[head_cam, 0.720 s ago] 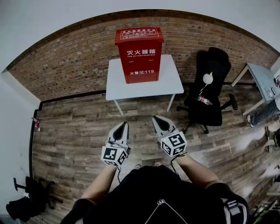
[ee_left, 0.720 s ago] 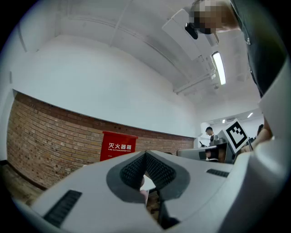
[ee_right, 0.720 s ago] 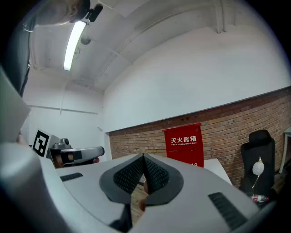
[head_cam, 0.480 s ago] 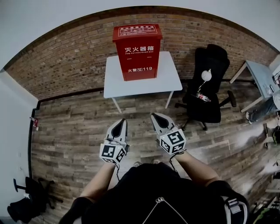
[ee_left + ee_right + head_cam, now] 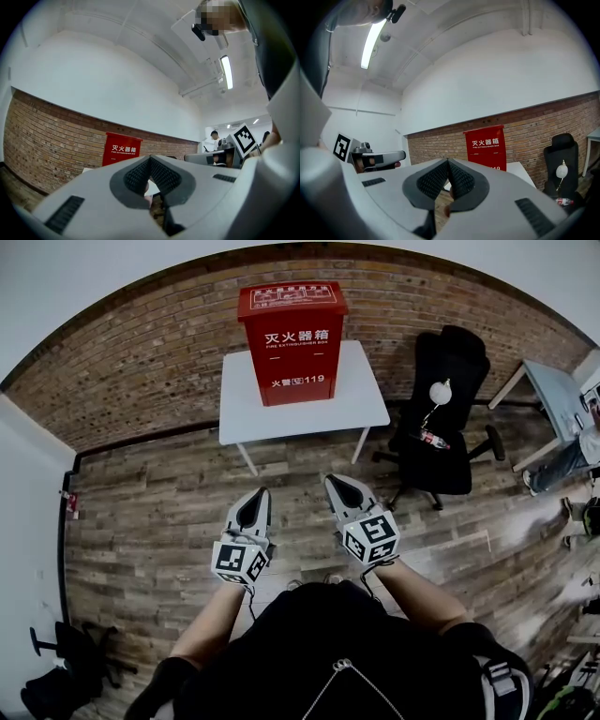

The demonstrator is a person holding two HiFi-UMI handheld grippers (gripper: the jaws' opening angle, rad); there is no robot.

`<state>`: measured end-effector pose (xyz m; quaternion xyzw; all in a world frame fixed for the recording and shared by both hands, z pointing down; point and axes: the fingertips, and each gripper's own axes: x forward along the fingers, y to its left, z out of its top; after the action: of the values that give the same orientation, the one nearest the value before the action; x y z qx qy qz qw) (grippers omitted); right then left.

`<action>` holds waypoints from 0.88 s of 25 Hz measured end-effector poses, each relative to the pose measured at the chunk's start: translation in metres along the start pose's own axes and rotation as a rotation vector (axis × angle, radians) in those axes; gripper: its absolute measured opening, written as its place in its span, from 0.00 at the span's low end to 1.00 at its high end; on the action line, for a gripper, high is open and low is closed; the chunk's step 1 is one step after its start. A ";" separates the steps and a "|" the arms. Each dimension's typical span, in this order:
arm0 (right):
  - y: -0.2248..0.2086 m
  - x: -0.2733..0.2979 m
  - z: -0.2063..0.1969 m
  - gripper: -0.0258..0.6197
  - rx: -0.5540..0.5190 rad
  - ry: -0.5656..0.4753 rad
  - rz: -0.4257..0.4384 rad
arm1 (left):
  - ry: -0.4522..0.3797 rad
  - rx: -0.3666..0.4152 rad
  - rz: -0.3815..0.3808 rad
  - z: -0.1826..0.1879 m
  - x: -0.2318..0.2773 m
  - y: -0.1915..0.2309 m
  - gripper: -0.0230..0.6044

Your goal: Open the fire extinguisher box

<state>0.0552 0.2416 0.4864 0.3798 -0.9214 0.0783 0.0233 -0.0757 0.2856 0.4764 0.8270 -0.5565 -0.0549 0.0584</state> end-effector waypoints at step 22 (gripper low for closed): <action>0.007 0.042 -0.011 0.07 0.033 0.013 -0.092 | 0.019 -0.046 -0.051 -0.012 0.014 0.062 0.11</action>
<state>0.0199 0.2193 0.5006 0.4216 -0.9014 0.0946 0.0266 -0.1253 0.2496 0.4980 0.8397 -0.5333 -0.0615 0.0812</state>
